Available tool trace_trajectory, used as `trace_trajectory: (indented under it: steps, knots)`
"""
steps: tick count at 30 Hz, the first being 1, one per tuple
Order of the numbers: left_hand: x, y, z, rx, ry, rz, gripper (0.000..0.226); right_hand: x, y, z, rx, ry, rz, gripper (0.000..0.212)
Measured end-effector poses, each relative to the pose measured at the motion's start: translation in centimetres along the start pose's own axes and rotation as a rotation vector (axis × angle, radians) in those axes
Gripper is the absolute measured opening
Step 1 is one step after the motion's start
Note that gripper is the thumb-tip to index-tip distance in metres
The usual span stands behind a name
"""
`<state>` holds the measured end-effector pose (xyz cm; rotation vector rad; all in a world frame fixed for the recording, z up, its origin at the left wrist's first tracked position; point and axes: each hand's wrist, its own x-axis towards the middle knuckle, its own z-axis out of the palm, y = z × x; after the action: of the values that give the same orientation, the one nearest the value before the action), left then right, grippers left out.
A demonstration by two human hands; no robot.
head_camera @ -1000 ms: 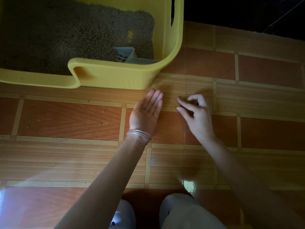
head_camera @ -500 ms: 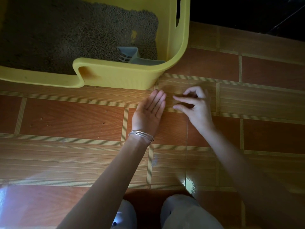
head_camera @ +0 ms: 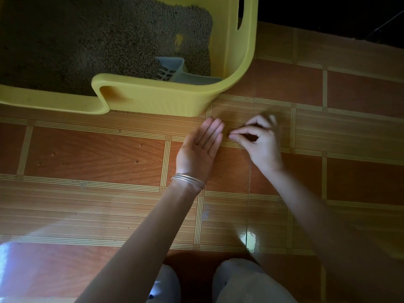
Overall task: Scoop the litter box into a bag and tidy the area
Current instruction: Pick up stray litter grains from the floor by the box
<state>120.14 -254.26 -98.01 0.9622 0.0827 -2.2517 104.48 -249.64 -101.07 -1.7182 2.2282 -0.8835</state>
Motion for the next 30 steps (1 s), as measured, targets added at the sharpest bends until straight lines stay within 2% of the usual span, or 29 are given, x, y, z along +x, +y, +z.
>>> trace_trajectory:
  steps: [6,9,12,15,19,21,25,30]
  knots:
    - [0.0,0.1,0.1,-0.017,0.015,0.007,0.037,-0.6,-1.0,0.6,-0.070,0.062,0.006,0.021]
    - [0.0,0.0,0.2,-0.025,0.027,0.004,0.037,-1.0,-1.6,0.9,-0.136,0.049,0.065,0.023]
    - [-0.2,-0.1,0.5,-0.029,0.030,0.000,0.038,-0.7,-2.5,0.7,0.031,0.050,0.165,0.027]
    - [-0.1,-0.1,0.9,-0.024,0.047,-0.005,0.038,-0.2,-4.7,0.1,0.267,0.047,0.139,0.026]
    - [-0.2,-0.8,1.5,-0.080,0.084,-0.043,0.034,-0.1,-7.1,0.1,0.264,-0.016,0.040,0.022]
    - [-0.4,-0.9,1.4,-0.071,0.084,-0.032,0.034,-0.4,-6.5,-0.3,0.275,0.009,0.028,0.021]
    - [-0.6,0.6,0.8,-0.107,0.064,0.027,0.038,-1.2,-3.5,-2.3,0.322,0.050,0.156,0.026]
    - [-0.9,1.5,0.2,-0.093,0.072,0.054,0.036,-1.3,-0.7,-2.8,0.300,-0.066,0.284,0.031]
